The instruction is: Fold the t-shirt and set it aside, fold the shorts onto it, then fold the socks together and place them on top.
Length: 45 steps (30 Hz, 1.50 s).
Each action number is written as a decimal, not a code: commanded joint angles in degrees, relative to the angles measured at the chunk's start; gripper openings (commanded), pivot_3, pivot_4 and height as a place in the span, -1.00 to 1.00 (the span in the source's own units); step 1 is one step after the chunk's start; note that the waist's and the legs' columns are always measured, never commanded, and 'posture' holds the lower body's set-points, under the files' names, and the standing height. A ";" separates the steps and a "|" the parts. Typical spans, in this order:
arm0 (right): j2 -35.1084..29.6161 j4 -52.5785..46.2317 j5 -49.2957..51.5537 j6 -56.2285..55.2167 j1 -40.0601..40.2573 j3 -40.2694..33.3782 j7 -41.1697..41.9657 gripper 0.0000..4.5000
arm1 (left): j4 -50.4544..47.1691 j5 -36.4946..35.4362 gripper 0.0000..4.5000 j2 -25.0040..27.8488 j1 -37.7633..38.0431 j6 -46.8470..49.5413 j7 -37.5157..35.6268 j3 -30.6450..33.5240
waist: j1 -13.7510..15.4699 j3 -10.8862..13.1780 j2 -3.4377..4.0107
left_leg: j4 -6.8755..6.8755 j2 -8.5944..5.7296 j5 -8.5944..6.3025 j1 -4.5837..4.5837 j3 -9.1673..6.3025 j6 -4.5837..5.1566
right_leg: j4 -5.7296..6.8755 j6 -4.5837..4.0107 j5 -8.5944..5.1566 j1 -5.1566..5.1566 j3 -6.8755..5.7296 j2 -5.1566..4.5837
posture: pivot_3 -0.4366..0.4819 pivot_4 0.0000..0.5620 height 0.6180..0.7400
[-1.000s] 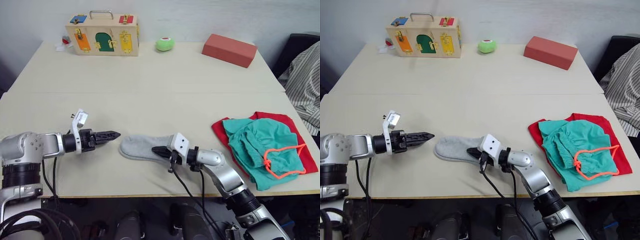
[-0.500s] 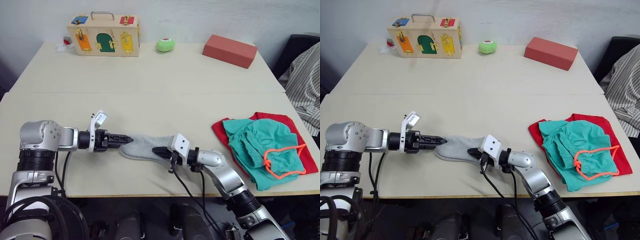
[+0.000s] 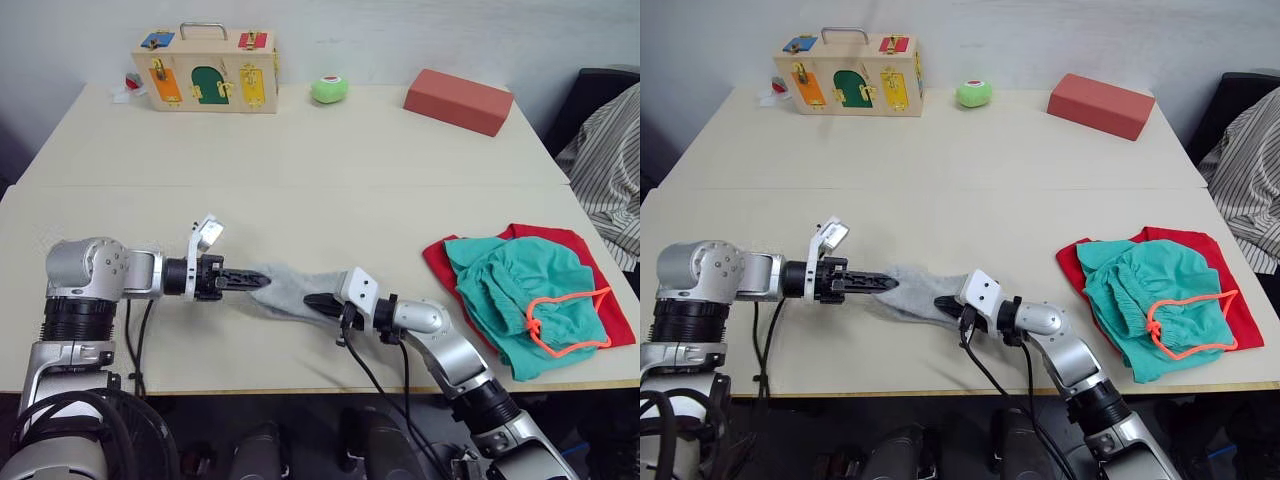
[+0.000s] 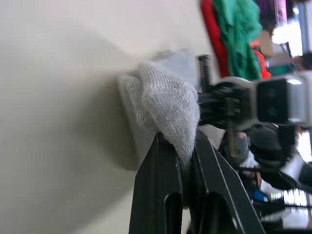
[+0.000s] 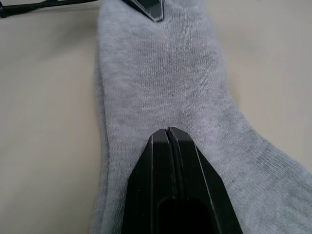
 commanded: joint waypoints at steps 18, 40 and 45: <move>-0.05 -7.71 -0.03 3.13 5.92 -1.05 -3.41 -1.00 | -5.54 0.57 -0.99 -8.71 0.19 -11.35 -3.81 -10.01 | 0.07 0.00 0.00 | 0.00 0.00 0.01 -0.02 0.00 0.00 | -0.03 -0.02 -0.01 -0.01 0.02 0.05 | -0.05 -0.47 1.00; -15.16 -32.29 10.40 19.43 29.38 -25.29 -7.20 -1.00 | -3.40 2.92 0.98 -12.77 1.55 -22.41 -10.92 -11.63 | 1.59 0.02 0.01 | 0.00 -0.01 0.00 -0.07 -0.05 0.06 | -0.11 -0.02 -0.02 0.00 -0.02 0.09 | -0.05 -0.47 1.00; -13.53 -34.07 11.75 17.13 30.63 -26.58 -8.44 -1.00 | -5.15 4.34 0.98 -12.03 2.54 -31.85 -12.80 -7.66 | 1.39 0.02 0.01 | 0.00 0.03 0.01 -0.06 -0.05 0.05 | -0.10 -0.02 -0.02 -0.01 -0.01 0.13 | -0.05 -0.47 1.00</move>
